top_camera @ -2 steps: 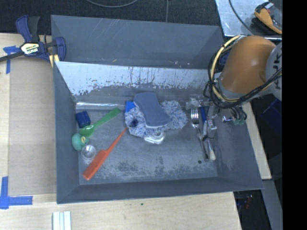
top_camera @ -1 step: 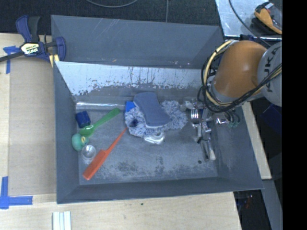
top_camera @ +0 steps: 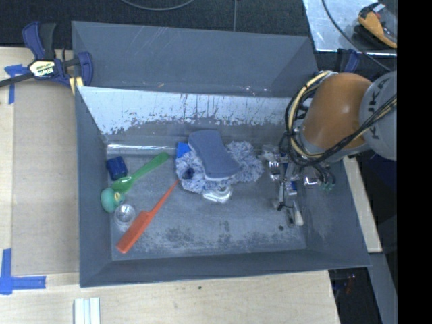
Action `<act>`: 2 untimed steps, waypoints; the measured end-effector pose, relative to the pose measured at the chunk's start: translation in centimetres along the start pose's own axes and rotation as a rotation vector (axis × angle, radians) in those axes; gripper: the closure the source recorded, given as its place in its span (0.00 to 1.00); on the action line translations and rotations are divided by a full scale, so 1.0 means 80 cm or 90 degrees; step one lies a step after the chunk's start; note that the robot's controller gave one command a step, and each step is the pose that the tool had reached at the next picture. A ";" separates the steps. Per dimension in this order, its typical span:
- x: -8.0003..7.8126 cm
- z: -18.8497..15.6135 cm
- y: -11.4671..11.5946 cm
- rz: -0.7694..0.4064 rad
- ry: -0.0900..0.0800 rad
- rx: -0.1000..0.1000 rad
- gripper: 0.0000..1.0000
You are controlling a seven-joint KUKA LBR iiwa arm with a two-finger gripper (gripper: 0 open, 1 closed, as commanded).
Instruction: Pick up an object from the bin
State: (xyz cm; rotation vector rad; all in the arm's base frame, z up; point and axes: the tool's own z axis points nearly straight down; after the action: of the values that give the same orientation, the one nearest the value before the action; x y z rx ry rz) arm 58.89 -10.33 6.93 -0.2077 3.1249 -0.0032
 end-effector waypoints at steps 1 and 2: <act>-0.017 -0.036 0.029 -0.039 -0.010 0.002 0.00; 0.012 -0.001 0.025 -0.021 -0.004 0.002 0.00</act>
Offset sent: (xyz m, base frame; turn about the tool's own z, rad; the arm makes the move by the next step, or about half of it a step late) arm -0.0129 0.0190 0.0007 -0.0337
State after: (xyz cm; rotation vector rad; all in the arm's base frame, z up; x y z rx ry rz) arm 57.66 -8.48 7.02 -0.2589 3.1147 -0.0065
